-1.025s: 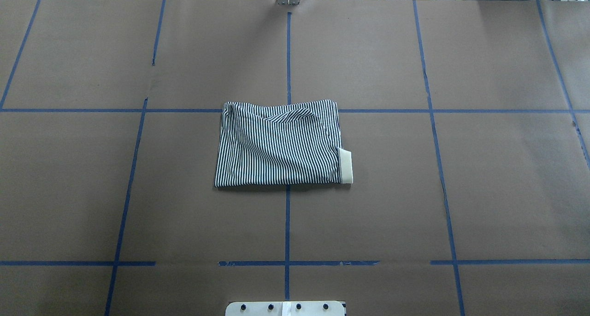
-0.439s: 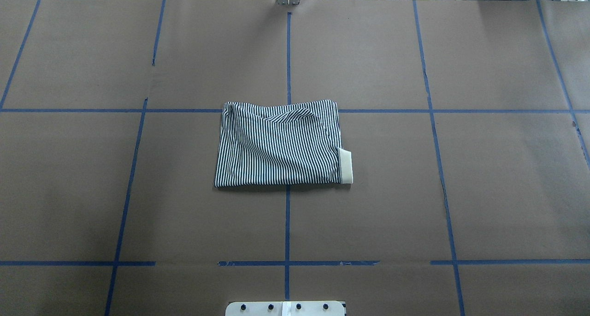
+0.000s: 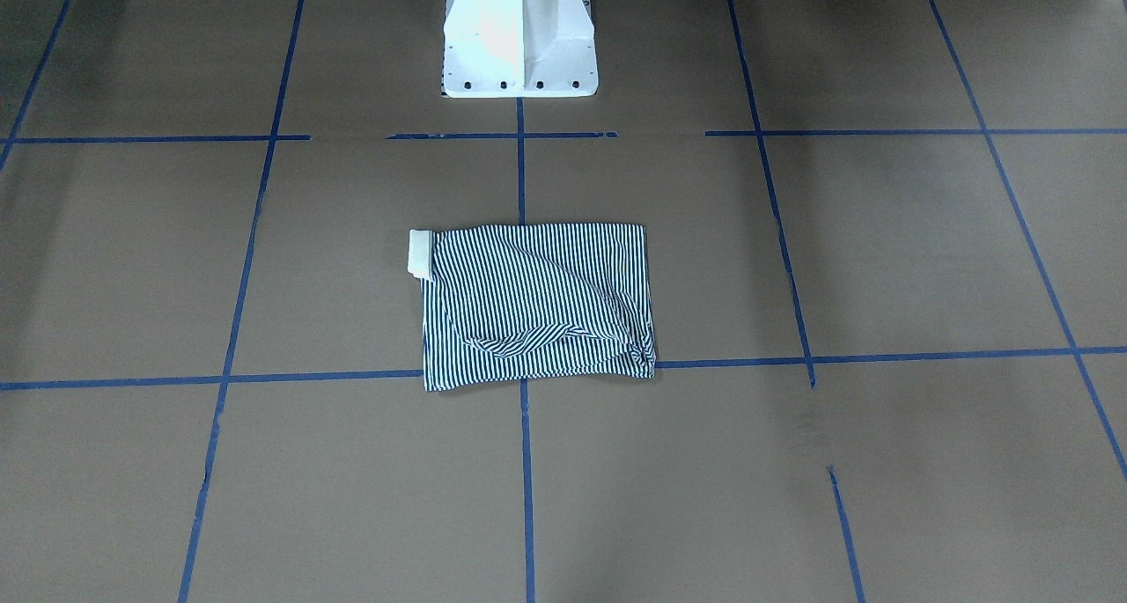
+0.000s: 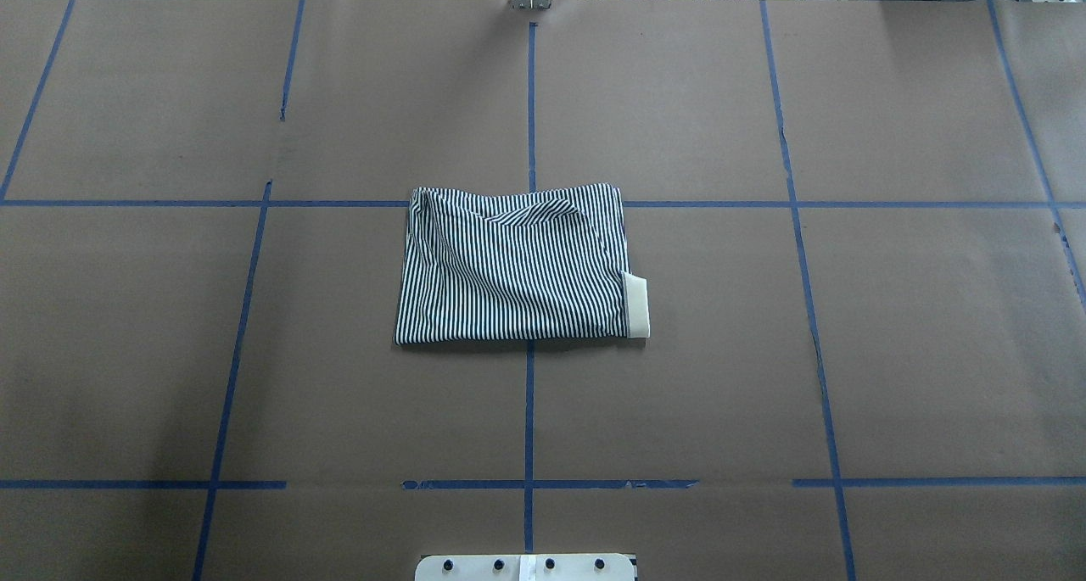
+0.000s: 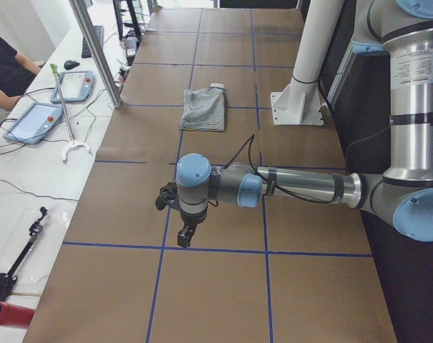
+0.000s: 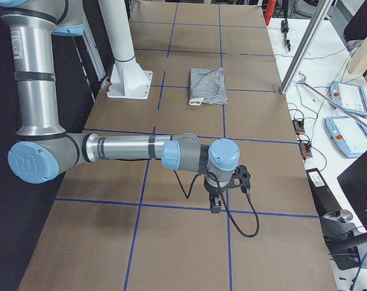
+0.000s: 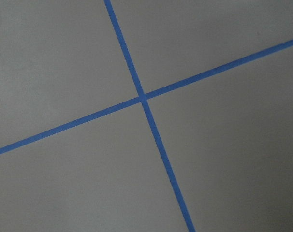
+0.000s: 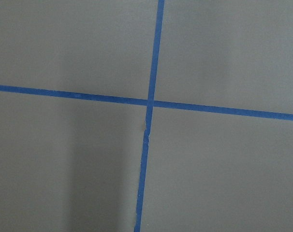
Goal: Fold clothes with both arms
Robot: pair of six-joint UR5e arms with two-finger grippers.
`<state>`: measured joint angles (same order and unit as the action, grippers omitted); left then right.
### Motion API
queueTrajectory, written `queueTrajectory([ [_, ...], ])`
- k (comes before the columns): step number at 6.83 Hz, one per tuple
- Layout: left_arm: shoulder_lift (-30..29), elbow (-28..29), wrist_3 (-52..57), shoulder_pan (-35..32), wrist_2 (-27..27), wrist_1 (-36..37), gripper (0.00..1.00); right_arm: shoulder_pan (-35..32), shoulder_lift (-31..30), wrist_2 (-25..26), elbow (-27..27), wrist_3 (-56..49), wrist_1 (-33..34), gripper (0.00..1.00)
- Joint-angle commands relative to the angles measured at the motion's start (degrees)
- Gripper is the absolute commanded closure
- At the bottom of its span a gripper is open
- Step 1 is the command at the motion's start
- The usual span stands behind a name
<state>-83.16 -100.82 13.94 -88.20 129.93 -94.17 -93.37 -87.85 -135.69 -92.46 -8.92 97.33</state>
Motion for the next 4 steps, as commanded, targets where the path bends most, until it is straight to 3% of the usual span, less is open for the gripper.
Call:
queueTrajectory([
  [1, 0.2, 0.1, 0.7, -1.3, 1.6, 0.9, 0.00, 0.4, 0.3, 0.0, 0.0, 2.0, -0.3, 0.00],
  [4, 0.1, -0.4, 0.2, -1.3, 2.2, 1.1, 0.00, 0.5, 0.2, 0.1, 0.2, 1.9, -0.3, 0.00],
])
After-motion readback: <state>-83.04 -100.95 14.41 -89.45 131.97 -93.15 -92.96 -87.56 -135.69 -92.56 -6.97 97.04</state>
